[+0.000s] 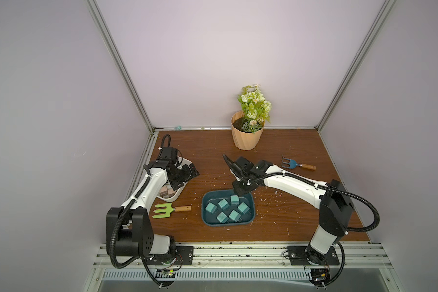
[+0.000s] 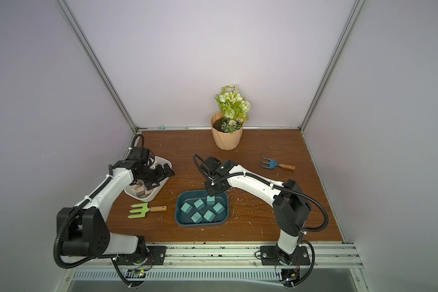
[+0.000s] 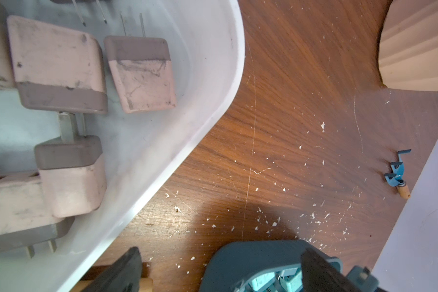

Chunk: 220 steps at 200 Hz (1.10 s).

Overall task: Place the plugs by color into the storage box
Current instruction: Place the plug in the storage box.

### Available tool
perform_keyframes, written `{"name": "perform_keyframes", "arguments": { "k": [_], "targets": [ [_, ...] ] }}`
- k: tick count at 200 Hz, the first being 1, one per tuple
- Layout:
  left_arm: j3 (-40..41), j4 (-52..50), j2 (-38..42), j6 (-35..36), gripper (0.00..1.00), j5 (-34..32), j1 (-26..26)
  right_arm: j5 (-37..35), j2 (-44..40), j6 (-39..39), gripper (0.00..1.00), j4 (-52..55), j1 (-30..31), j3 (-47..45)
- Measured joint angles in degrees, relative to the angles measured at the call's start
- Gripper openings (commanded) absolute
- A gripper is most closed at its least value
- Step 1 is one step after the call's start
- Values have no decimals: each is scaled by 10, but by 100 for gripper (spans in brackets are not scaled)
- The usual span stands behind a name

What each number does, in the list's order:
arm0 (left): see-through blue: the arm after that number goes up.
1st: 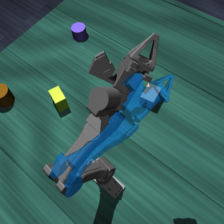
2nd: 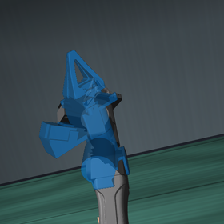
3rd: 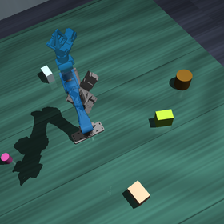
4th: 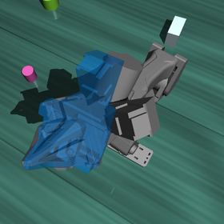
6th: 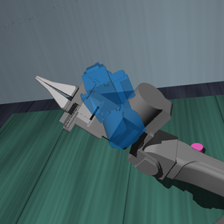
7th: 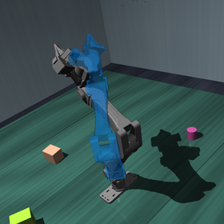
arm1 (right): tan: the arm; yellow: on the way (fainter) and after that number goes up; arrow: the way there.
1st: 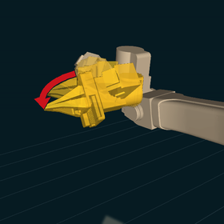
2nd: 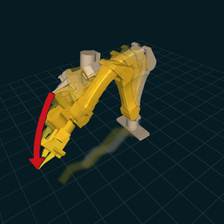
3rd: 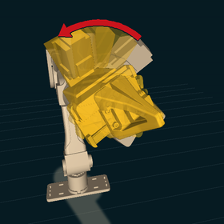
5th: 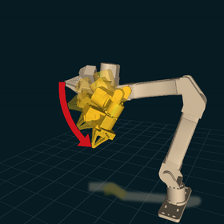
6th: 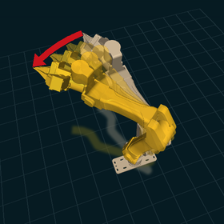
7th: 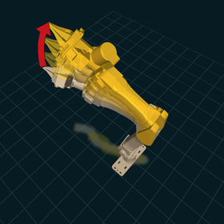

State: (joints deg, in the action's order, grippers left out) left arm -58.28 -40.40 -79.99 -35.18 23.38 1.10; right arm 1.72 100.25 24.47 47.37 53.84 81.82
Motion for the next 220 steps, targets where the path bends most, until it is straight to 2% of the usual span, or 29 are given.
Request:
{"name": "perform_keyframes", "arguments": {
  "k": [41,102,145,220],
  "targets": [
    [0,0,-1,0,99,0,0,3,25,1,34,-1,64,5],
    [9,8,8,-5,99,19,0,31,124,-2,33,-23,130,57],
    [18,12,13,-4,99,20,0,49,173,-20,33,-28,151,109],
    [31,12,18,-2,99,20,0,78,187,-47,38,-31,158,124]
  ]
}}
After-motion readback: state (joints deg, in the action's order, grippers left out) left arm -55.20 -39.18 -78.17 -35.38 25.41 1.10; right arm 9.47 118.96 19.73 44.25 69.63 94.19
